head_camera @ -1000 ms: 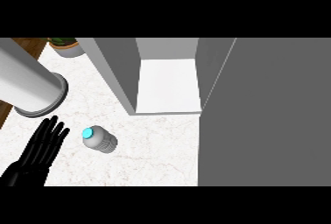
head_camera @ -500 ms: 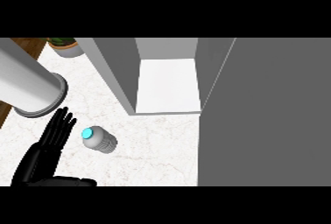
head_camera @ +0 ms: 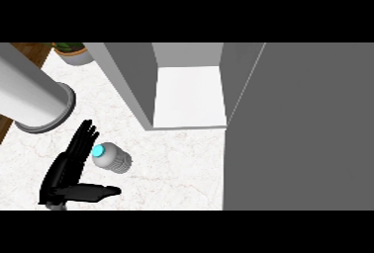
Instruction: Pick up the bottled water, place it into the cabinet and close the cabinet
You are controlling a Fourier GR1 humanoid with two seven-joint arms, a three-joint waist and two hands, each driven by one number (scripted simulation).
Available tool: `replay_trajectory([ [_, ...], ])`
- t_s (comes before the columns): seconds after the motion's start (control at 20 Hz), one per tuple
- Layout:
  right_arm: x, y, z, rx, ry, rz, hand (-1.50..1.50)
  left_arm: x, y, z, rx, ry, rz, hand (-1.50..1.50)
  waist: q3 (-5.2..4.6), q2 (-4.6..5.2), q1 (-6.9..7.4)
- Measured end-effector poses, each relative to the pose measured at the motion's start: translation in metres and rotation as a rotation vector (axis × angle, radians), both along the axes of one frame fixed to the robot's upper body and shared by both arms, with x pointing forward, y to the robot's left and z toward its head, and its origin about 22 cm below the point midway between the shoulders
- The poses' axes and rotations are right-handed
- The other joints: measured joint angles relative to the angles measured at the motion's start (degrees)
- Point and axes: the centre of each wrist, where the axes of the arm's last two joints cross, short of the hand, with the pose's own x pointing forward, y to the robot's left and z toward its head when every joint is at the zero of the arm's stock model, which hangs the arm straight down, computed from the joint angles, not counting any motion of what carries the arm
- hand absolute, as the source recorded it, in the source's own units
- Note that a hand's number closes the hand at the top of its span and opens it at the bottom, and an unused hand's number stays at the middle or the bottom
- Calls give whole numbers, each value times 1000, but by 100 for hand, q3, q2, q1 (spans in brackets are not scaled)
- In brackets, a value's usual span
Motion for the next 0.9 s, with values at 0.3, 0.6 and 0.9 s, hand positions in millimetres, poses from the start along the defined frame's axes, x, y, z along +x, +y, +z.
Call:
replay_trajectory([
  [0.3, -1, -5, 1, -10, -4, 18, -150, 13, 0, -32, -4, 30, 16, -150, -3, 13, 9],
  [0.6, -7, -6, -2, 11, 2, 20, -150, 7, 4, -66, -12, 42, 52, -150, -7, 13, 0],
  [0.9, -11, -9, -3, 22, -4, 23, -150, 9, 1, -89, -113, 34, 32, -150, -10, 18, -2],
])
